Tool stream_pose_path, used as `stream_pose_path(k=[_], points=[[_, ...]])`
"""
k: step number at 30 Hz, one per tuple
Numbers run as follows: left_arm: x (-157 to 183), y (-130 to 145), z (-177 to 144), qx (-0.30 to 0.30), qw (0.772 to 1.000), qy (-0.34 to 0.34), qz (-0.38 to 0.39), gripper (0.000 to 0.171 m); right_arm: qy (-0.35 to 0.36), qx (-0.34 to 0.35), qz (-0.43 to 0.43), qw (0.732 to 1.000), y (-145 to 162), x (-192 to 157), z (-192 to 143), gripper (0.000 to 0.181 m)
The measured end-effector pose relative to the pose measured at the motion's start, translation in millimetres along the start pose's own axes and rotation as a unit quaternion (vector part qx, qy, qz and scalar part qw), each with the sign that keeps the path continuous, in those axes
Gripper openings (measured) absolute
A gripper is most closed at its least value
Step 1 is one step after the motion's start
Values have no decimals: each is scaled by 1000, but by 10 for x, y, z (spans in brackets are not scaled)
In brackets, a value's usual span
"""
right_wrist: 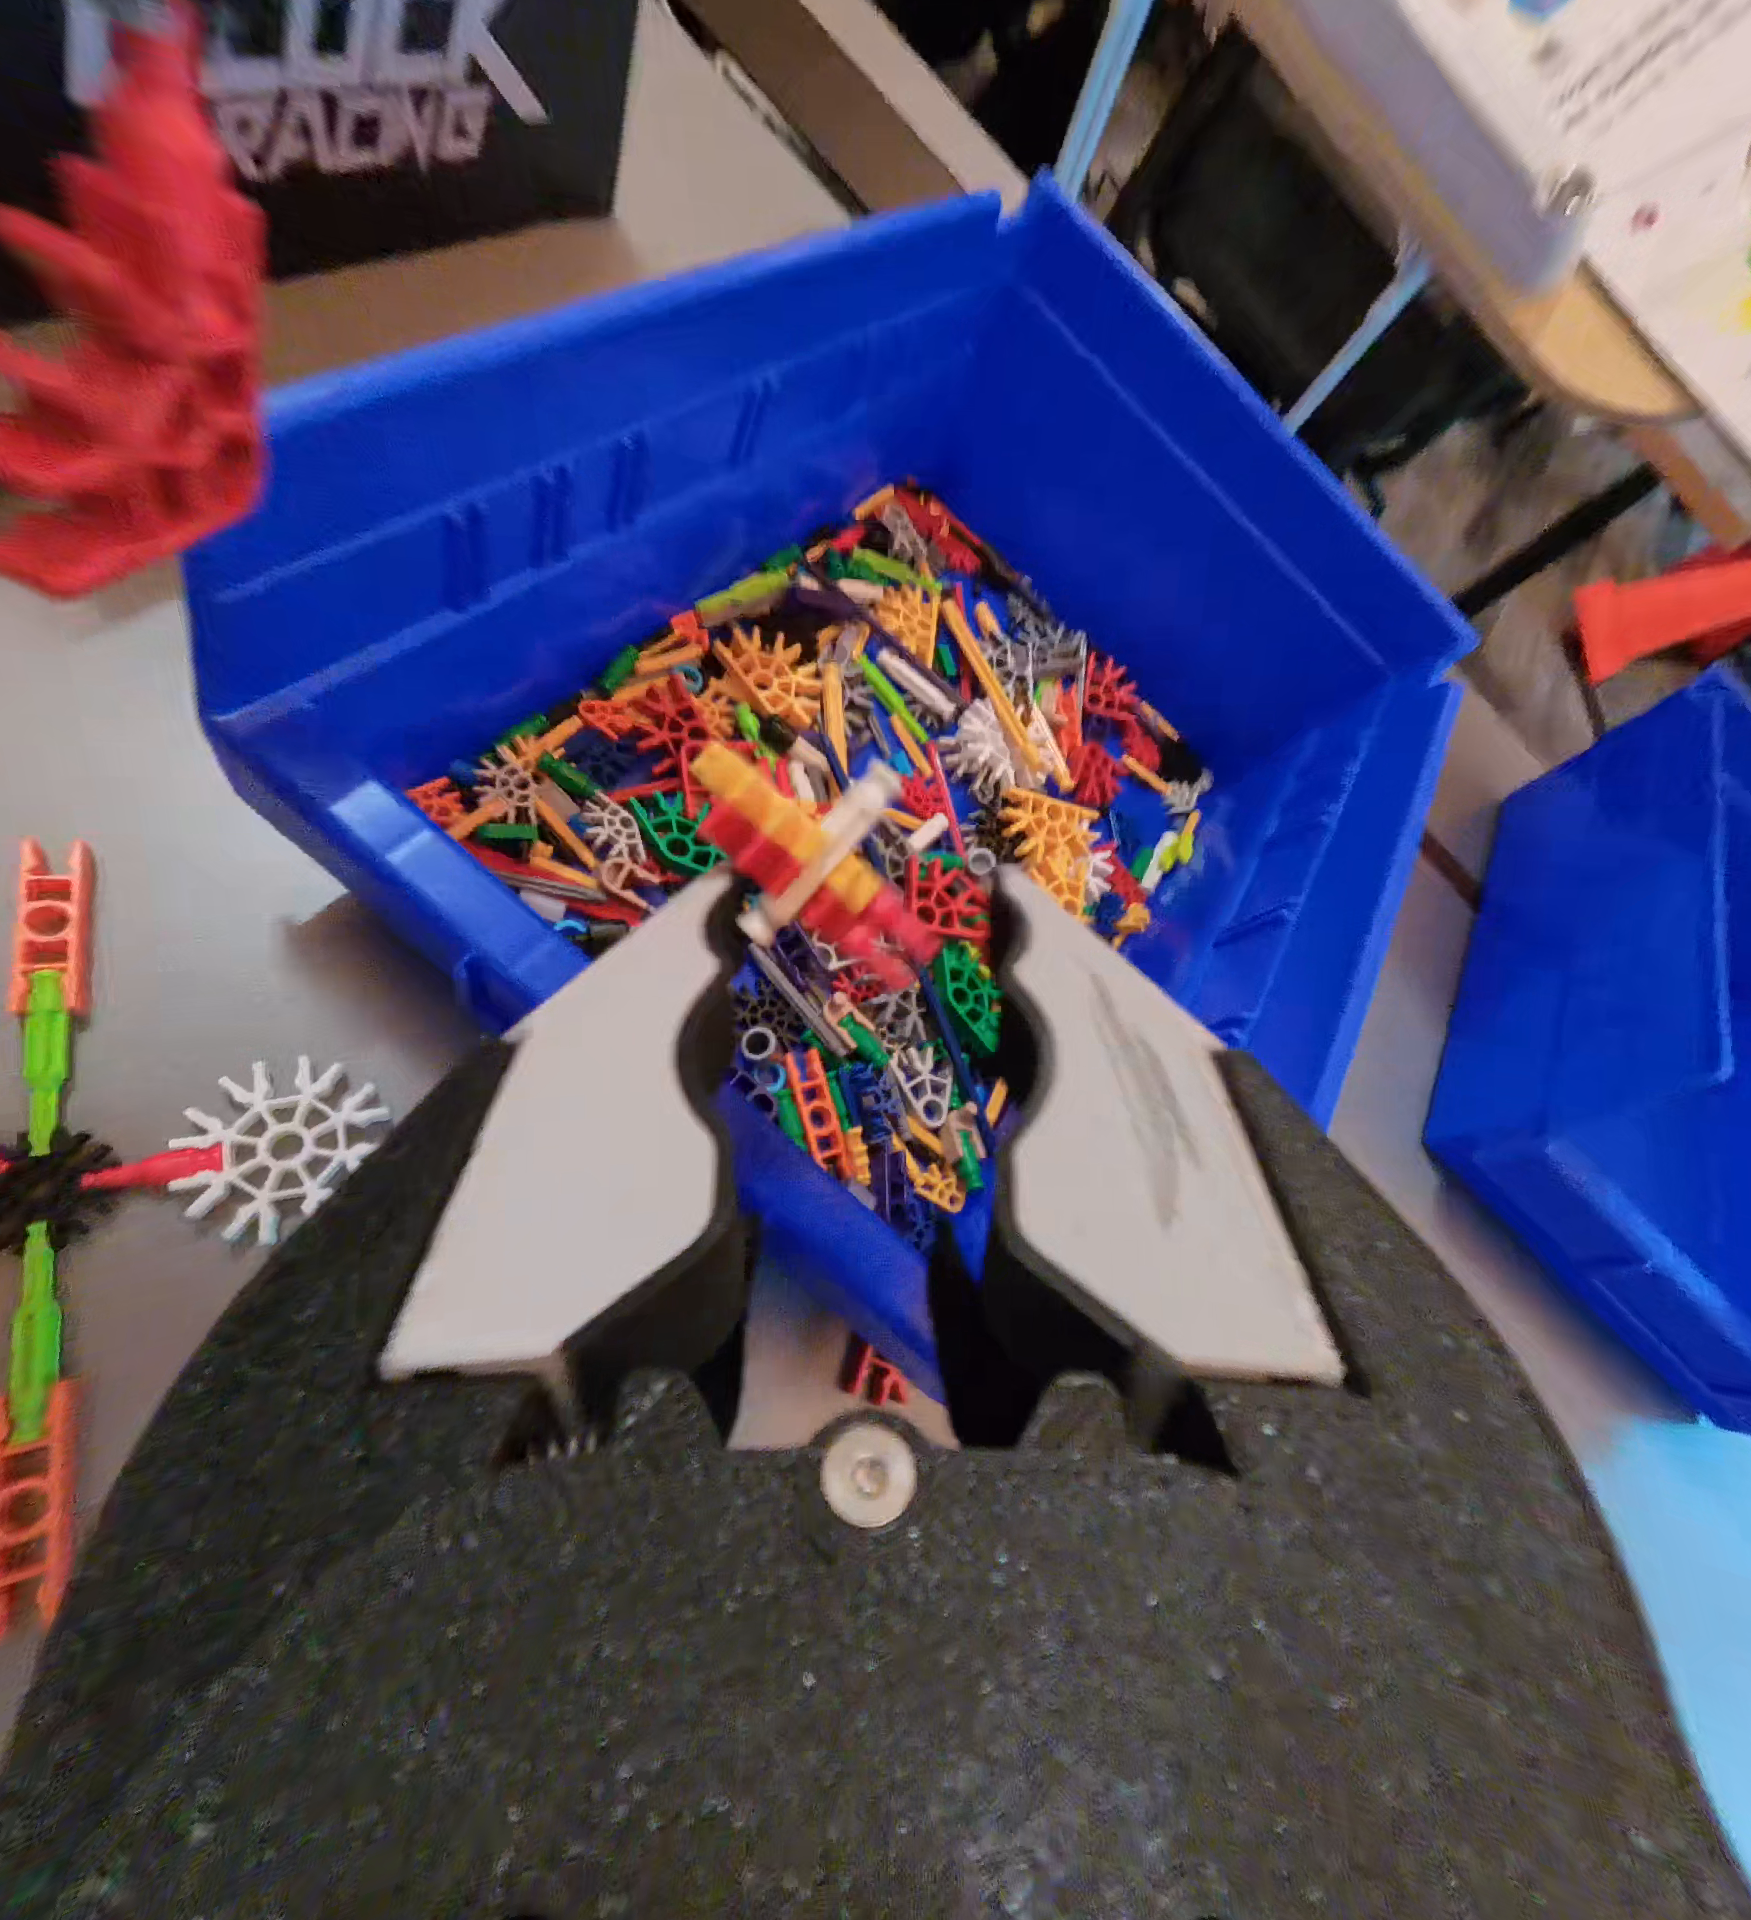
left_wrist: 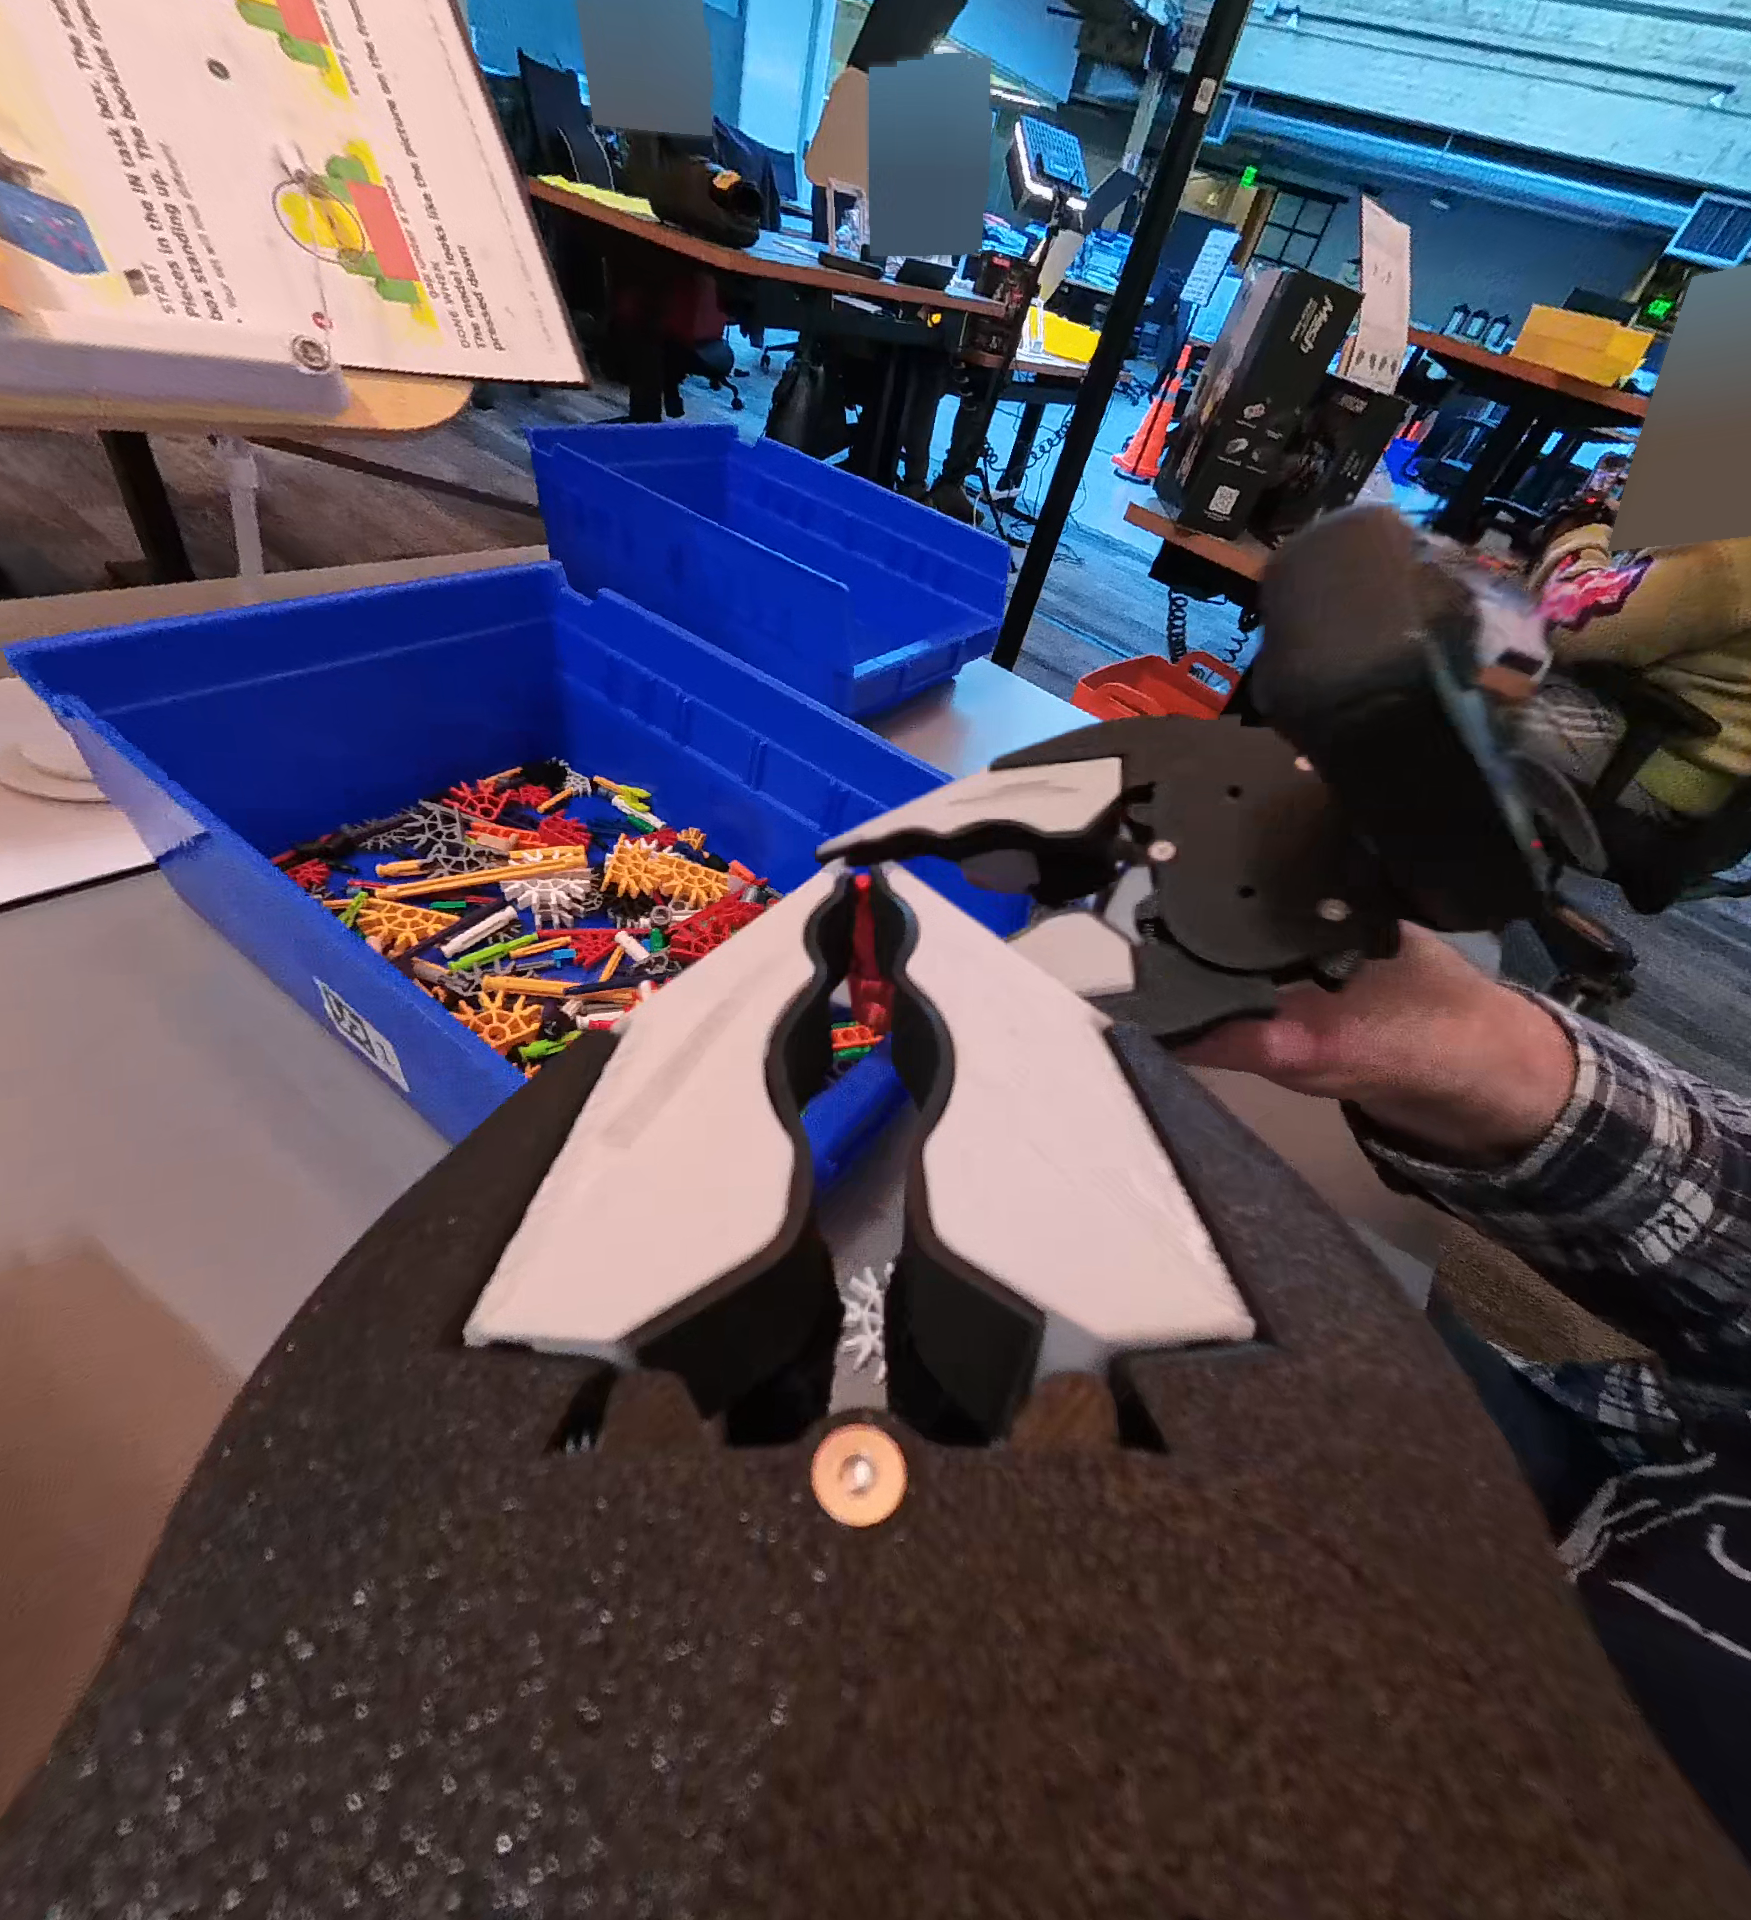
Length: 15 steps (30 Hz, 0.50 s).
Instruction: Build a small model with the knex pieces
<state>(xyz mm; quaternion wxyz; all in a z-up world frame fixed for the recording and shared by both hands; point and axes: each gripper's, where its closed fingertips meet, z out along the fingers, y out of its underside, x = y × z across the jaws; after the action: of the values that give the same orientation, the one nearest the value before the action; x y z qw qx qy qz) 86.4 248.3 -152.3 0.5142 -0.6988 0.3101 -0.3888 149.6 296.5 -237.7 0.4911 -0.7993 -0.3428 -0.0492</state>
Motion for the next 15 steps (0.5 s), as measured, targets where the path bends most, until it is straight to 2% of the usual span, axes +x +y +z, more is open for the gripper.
stream_pose_path(k=[1, 2, 5, 6, 8, 9, 11, 13, 15], points=[[-3, -3, 0, 2, 1000, 5, -5, 0, -6, -11, 5, 1000, 18, -6, 31, 59], [-11, -3, 0, 2, 1000, 8, -8, 0, -12, -10, 12, 1000, 9, -12, 35, 63], [-42, -1, 0, 5, 1000, 11, -11, 1, -22, 8, 40, 999, -17, 36, 13, 62], [-42, -1, 2, 7, 1000, 15, -15, 1, -30, 23, 50, 998, -44, 47, -15, 59], [-24, -10, 1, 14, 999, 25, -25, 0, -57, 84, 66, 993, -197, 31, -186, 27], [-15, -18, 1, 19, 999, 28, -29, 0, -93, 119, 76, 986, -294, -43, -305, 20], [42, -32, 10, 29, 998, 42, -45, 0, -193, 182, 87, 960, -470, -293, -568, 26], [84, -32, 39, 38, 996, 46, -59, 0, -209, 207, 76, 953, -546, -397, -695, 35], [132, -46, 72, 52, 995, 53, -73, 0, -185, 227, 43, 955, -612, -472, -756, 36]])
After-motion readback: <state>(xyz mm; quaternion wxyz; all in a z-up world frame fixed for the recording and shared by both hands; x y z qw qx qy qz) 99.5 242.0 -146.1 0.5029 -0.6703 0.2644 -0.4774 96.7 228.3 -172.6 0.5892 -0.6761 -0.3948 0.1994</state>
